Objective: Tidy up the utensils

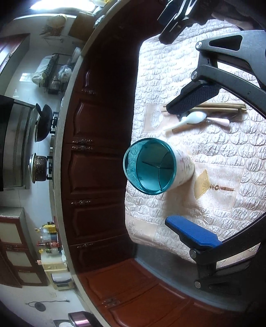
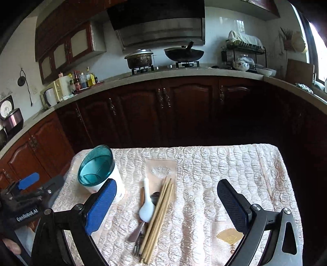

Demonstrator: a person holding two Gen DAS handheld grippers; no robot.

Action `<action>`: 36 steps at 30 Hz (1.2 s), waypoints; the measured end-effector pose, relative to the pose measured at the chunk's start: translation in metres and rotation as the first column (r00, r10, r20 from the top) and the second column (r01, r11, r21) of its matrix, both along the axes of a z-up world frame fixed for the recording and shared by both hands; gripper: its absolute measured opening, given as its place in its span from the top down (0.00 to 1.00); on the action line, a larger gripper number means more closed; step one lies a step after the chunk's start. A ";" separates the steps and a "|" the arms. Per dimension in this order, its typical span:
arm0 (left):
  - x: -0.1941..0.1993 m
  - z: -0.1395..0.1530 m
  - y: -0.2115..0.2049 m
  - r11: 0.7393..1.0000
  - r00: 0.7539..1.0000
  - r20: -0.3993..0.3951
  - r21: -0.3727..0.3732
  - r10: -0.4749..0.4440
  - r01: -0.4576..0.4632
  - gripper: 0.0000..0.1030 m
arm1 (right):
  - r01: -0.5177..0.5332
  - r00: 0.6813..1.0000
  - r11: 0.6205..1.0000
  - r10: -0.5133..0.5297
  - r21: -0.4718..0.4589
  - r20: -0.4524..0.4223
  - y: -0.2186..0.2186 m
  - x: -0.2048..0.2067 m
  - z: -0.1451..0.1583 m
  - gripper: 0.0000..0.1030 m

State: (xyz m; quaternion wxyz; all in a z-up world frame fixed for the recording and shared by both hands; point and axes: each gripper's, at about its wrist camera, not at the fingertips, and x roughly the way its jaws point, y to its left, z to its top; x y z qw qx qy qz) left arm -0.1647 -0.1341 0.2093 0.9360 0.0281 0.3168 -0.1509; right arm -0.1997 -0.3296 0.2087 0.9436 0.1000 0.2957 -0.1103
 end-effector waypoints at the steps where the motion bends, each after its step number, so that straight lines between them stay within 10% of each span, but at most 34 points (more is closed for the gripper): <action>1: -0.001 0.001 -0.002 1.000 1.000 0.003 0.004 -0.001 0.001 0.03 | 0.002 1.000 1.000 -0.002 -0.002 -0.001 0.002 0.001 0.001 0.04; 36: -0.007 0.009 -0.004 1.000 0.999 0.040 0.003 0.009 -0.009 0.03 | 0.004 1.000 0.999 -0.005 -0.042 -0.019 0.008 0.001 -0.010 0.04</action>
